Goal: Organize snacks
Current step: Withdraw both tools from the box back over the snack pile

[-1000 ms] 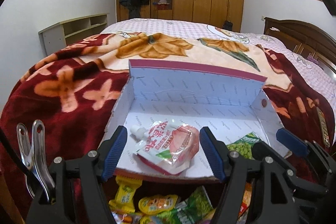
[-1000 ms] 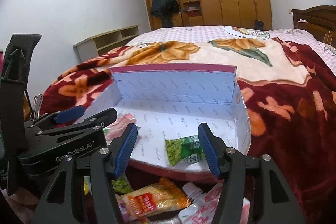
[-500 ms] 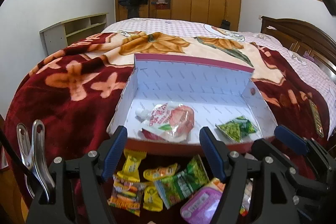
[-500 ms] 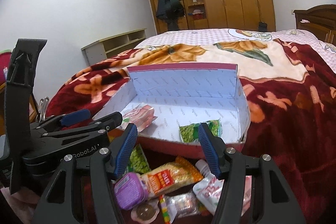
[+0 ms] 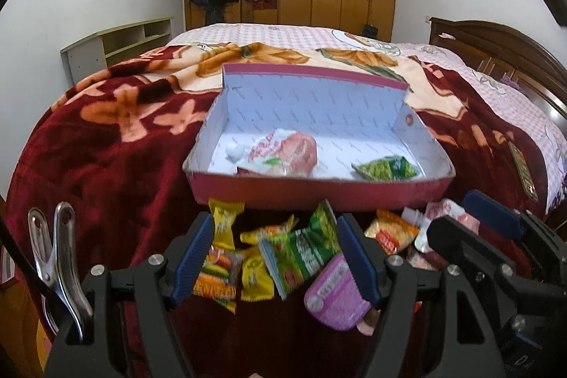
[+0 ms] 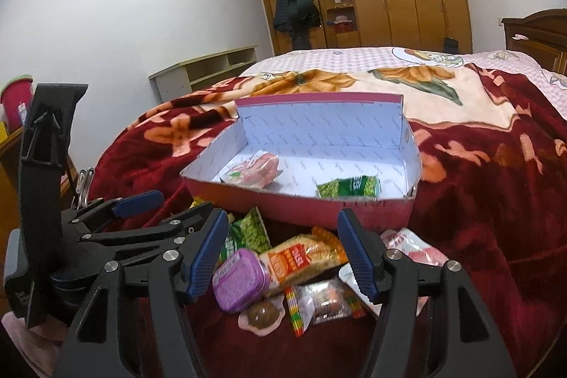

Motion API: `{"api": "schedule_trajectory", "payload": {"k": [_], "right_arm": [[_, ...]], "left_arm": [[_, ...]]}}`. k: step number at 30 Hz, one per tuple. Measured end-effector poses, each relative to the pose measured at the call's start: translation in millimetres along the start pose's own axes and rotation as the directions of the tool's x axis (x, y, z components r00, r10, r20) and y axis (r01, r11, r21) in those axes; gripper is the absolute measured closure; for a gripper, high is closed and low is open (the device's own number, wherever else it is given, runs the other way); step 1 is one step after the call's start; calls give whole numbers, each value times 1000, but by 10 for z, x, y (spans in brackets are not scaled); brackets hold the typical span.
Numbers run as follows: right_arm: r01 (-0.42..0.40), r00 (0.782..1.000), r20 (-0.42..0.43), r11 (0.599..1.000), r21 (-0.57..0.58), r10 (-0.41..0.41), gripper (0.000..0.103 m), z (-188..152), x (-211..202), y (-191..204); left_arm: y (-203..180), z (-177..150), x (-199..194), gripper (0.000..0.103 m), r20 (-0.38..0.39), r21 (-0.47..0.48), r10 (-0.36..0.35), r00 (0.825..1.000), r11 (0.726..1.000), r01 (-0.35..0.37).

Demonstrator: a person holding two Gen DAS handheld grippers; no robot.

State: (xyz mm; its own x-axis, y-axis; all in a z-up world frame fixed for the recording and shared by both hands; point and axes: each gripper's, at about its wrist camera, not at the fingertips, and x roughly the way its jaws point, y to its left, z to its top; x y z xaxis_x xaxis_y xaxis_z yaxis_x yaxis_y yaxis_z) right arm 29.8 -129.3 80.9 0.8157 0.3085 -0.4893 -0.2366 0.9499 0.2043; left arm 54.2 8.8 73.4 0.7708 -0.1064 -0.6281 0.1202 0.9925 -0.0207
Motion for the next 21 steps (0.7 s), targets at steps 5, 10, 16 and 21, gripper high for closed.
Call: {"api": "schedule_trajectory", "payload": {"k": [5, 10, 16, 21], "right_arm": [[12, 1000, -13, 1000, -2, -12, 37, -96, -54, -19], [46, 998, -44, 999, 28, -45, 37, -201, -54, -137], [69, 996, -67, 995, 69, -64, 37, -278, -54, -278], [71, 996, -61, 995, 76, -66, 37, -283, -66, -301]], "left_arm": [[-38, -107, -11, 28, -20, 15, -29, 999, 999, 30], [-121, -178, 38, 27, -47, 47, -60, 997, 997, 63], [-298, -258, 111, 26, -77, 144, -48, 996, 988, 59], [-373, -270, 130, 26, -90, 185, -43, 995, 981, 59]]}}
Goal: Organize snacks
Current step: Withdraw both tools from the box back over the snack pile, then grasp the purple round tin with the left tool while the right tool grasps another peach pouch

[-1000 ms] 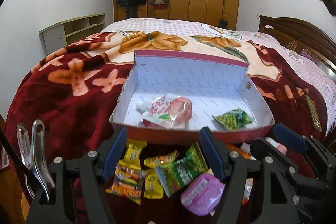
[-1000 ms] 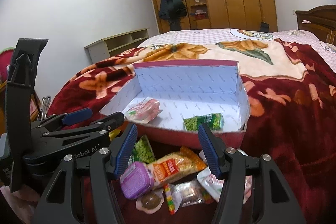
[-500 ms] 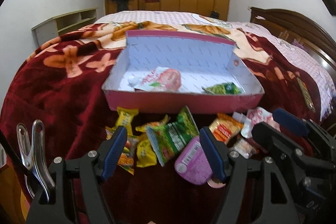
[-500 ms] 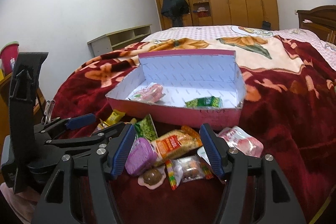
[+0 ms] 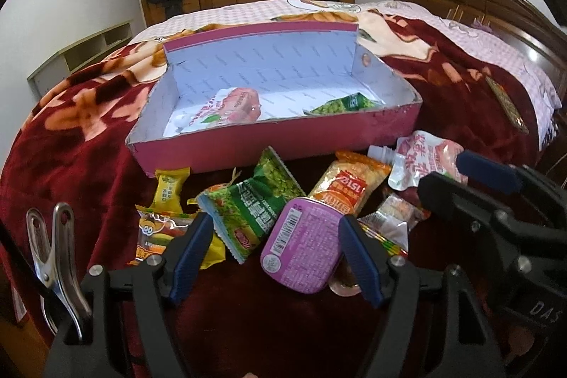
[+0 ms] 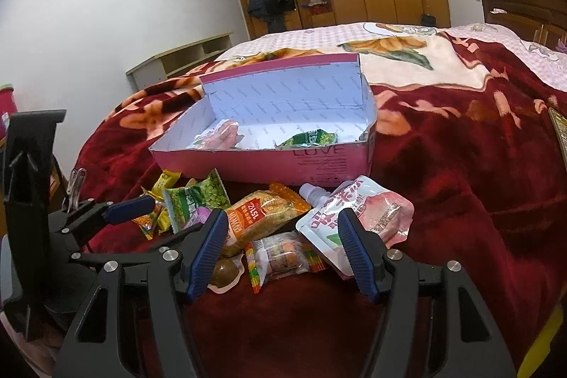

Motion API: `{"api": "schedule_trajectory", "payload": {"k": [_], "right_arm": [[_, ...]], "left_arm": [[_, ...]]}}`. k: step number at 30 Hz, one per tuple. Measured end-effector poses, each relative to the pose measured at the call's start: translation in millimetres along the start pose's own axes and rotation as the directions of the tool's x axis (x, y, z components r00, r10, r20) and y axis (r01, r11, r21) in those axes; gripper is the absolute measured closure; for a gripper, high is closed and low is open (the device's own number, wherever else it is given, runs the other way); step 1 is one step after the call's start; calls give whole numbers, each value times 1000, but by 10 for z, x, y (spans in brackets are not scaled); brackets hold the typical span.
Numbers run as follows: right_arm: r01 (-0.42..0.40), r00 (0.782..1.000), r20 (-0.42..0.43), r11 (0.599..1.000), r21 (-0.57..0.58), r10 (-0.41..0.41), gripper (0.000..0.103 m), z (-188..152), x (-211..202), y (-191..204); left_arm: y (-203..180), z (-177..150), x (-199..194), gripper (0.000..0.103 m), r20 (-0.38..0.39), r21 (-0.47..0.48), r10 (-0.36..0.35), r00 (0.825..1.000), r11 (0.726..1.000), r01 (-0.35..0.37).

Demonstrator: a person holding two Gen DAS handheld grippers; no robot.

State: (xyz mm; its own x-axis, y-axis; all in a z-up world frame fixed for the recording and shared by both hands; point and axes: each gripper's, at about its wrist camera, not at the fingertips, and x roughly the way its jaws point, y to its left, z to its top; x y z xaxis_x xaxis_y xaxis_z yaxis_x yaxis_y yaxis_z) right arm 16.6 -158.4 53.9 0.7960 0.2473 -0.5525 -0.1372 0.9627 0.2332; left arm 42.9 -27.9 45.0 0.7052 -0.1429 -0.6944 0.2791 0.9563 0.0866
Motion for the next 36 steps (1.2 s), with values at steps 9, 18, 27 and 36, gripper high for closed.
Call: {"api": "schedule_trajectory", "payload": {"k": [9, 18, 27, 36], "right_arm": [[-8, 1000, -9, 1000, 2, 8, 37, -34, 15, -18], [-36, 999, -8, 999, -11, 36, 37, -89, -40, 44], [-13, 1000, -12, 1000, 13, 13, 37, -130, -58, -54], [-6, 1000, -22, 999, 35, 7, 37, -131, -12, -140]], "left_arm": [[322, 36, -297, 26, 3, -42, 137, 991, 990, -137], [510, -140, -427, 26, -49, -87, 52, 997, 995, -56], [10, -104, -184, 26, -14, 22, -37, 999, 999, 38], [-111, -20, 256, 26, -63, 54, -42, 997, 998, 45]]}}
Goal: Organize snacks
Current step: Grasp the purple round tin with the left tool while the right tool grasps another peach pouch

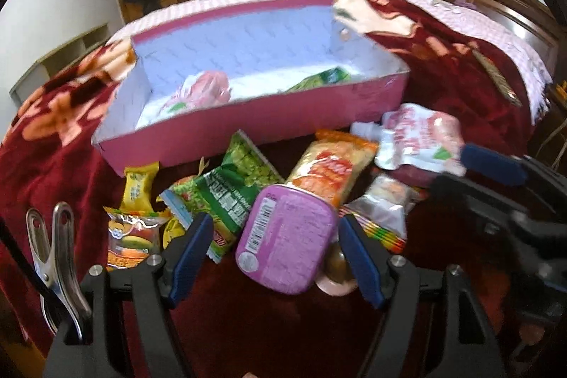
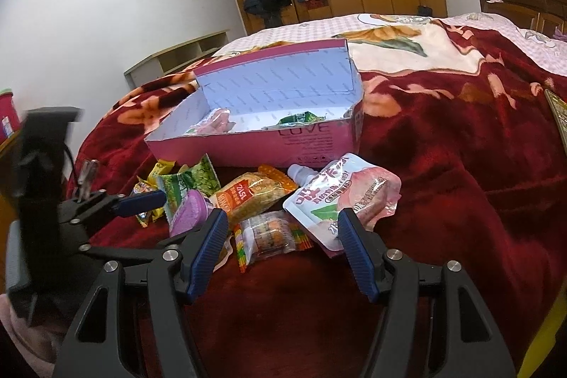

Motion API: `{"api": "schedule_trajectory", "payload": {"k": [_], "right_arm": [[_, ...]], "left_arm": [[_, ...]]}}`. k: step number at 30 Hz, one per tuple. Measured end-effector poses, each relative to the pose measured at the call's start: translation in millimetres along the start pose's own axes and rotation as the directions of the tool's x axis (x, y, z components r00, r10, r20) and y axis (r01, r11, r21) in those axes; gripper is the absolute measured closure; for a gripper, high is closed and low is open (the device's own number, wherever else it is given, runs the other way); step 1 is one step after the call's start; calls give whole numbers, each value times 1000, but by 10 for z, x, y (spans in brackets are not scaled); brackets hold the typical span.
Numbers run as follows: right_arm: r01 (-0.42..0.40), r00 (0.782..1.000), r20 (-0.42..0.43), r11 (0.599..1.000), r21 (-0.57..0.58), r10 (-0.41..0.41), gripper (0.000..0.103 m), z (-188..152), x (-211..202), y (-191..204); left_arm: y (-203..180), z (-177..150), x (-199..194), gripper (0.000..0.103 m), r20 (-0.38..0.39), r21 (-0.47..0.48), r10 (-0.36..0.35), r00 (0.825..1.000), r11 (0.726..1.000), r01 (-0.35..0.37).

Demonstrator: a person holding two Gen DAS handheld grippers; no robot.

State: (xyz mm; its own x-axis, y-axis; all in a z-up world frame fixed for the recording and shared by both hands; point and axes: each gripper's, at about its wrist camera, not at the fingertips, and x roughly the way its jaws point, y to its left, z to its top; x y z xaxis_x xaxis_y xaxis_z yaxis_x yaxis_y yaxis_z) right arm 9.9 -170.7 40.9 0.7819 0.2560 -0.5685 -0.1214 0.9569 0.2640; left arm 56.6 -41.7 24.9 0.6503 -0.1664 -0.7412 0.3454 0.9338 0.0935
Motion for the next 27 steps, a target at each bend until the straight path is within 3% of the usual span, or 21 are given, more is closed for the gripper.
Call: {"api": "schedule_trajectory", "payload": {"k": [11, 15, 24, 26, 27], "right_arm": [[26, 1000, 5, 1000, 16, -26, 37, -11, 41, -69], [30, 1000, 6, 1000, 8, -30, 37, -3, 33, -64], [33, 999, -4, 999, -35, -34, 37, 59, 16, -75], [39, 999, -6, 998, -48, -39, 32, 75, 13, -94], [41, 999, -9, 998, -56, -41, 24, 82, 19, -102]], "left_arm": [[62, -90, 65, 24, 40, -41, -7, 999, 999, 9], [83, -144, 9, 47, 51, -55, -42, 998, 997, 45], [130, -154, -117, 48, 90, -83, -60, 994, 994, 68], [185, -149, -144, 48, 97, -107, -68, 993, 991, 78], [204, -152, -157, 48, 100, -119, -71, 992, 989, 83]]}}
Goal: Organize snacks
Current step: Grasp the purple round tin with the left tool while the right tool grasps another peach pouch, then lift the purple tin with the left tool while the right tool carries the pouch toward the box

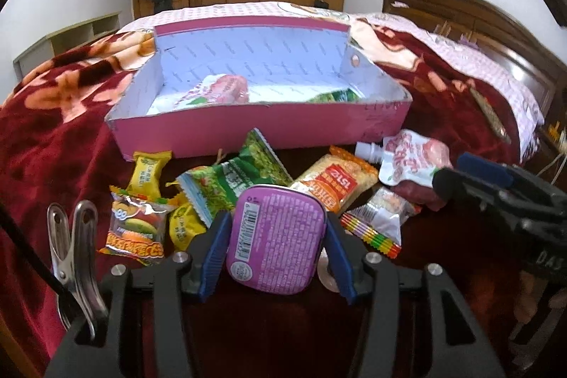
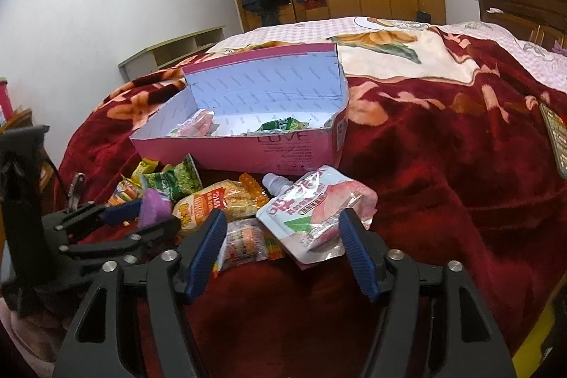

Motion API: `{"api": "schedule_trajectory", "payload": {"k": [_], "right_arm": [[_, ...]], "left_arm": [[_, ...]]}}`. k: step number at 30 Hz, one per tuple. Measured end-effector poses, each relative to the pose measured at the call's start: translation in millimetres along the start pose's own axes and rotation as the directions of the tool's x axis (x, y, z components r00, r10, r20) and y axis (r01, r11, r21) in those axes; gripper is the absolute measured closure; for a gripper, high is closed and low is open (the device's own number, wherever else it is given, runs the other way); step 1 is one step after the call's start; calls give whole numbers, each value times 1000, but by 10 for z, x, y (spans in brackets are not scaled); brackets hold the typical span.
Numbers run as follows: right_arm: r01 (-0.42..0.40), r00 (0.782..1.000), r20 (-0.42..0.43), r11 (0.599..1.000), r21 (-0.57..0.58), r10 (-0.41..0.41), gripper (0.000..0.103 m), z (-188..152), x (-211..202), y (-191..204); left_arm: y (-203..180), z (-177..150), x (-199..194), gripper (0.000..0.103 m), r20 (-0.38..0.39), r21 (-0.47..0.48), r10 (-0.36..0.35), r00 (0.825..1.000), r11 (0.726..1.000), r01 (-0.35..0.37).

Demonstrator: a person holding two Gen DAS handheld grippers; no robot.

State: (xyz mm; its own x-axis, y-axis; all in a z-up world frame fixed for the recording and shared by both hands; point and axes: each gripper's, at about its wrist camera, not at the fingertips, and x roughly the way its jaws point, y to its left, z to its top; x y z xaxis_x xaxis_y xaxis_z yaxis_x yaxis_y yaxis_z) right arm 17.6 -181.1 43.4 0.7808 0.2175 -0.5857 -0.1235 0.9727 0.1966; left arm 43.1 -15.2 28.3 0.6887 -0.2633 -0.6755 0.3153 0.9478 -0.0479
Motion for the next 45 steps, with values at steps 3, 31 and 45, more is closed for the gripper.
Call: {"api": "schedule_trajectory", "payload": {"k": [3, 31, 45], "right_arm": [[19, 1000, -15, 999, -39, -20, 14, 24, 74, -31], [31, 996, -85, 998, -62, -37, 40, 35, 497, -143], [10, 998, 61, 1000, -4, -10, 57, 16, 91, -151]], "left_arm": [[58, 7, -7, 49, -1, -30, -4, 1000, 1000, 4], [123, -31, -42, 49, 17, -93, -8, 1000, 996, 10], [93, 34, -290, 49, 82, -109, 5, 997, 994, 4]]}}
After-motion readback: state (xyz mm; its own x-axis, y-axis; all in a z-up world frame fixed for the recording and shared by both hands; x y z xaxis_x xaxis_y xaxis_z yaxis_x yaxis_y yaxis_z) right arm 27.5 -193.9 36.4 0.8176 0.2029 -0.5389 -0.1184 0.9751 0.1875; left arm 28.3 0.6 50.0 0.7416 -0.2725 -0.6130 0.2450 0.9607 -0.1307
